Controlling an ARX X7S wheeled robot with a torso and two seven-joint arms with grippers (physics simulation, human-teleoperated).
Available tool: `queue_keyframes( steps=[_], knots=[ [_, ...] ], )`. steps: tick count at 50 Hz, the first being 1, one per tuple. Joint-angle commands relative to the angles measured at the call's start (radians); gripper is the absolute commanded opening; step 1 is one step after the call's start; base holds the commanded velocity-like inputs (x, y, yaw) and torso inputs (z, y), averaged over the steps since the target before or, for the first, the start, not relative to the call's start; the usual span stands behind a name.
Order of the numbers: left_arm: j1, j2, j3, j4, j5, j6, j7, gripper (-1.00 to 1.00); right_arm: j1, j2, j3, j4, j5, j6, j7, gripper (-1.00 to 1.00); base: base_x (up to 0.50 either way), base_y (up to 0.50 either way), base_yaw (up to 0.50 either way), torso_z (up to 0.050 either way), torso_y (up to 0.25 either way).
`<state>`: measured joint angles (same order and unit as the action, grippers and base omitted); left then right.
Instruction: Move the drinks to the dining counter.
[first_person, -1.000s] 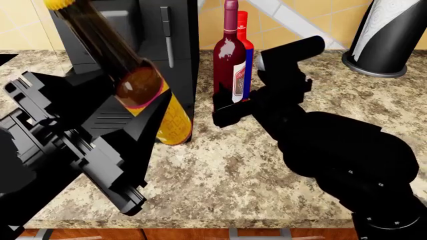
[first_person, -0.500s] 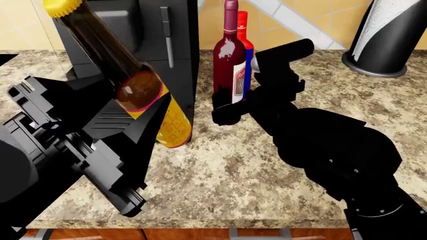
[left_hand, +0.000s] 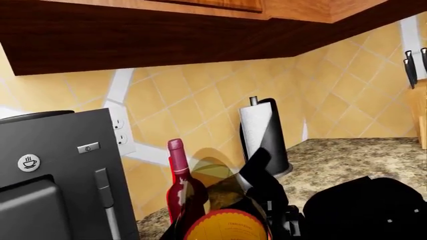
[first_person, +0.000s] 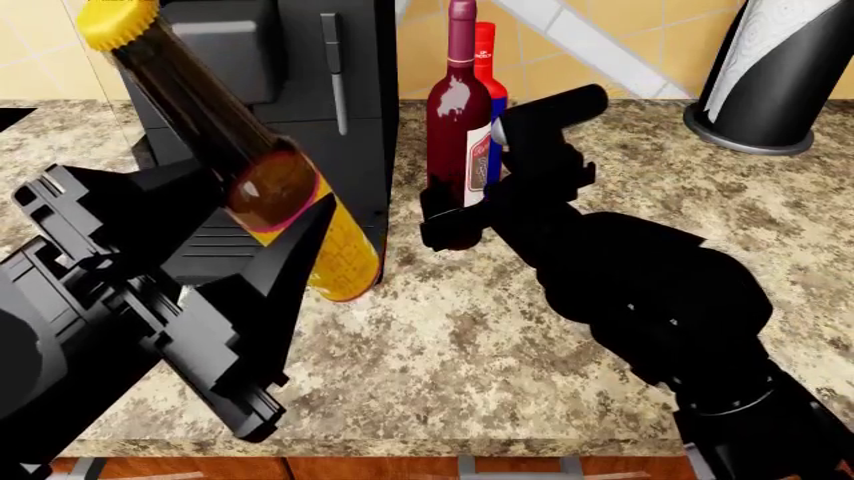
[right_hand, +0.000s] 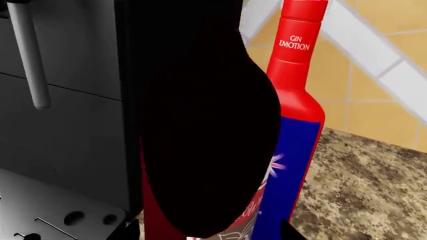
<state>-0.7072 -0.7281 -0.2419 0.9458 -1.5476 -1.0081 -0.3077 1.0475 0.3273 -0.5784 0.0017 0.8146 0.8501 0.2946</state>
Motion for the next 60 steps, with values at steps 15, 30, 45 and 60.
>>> queue_keyframes(
  steps=[15,30,45,60],
  knots=[
    [-0.010,0.003,-0.001,0.002,0.006,0.018,-0.006,-1.00,0.012,-0.002,-0.033,0.032,-0.024,-0.033,-0.040,-1.00,0.00,0.00,0.00,0.001,0.000],
    [-0.013,-0.001,0.012,0.005,0.005,0.021,-0.012,-1.00,-0.018,0.047,0.016,-0.100,0.038,0.015,0.028,-1.00,0.00,0.00,0.00,0.000,0.001],
    [-0.018,0.006,0.033,0.001,0.020,0.019,-0.010,-1.00,-0.045,0.127,0.072,-0.482,0.122,0.079,0.173,-1.00,0.00,0.00,0.00,0.001,0.001],
    [-0.056,-0.036,0.031,0.004,-0.051,0.032,-0.066,-1.00,-0.036,0.137,0.087,-0.536,0.148,0.104,0.219,-1.00,-0.20,0.00,0.00,0.001,0.001]
  ],
)
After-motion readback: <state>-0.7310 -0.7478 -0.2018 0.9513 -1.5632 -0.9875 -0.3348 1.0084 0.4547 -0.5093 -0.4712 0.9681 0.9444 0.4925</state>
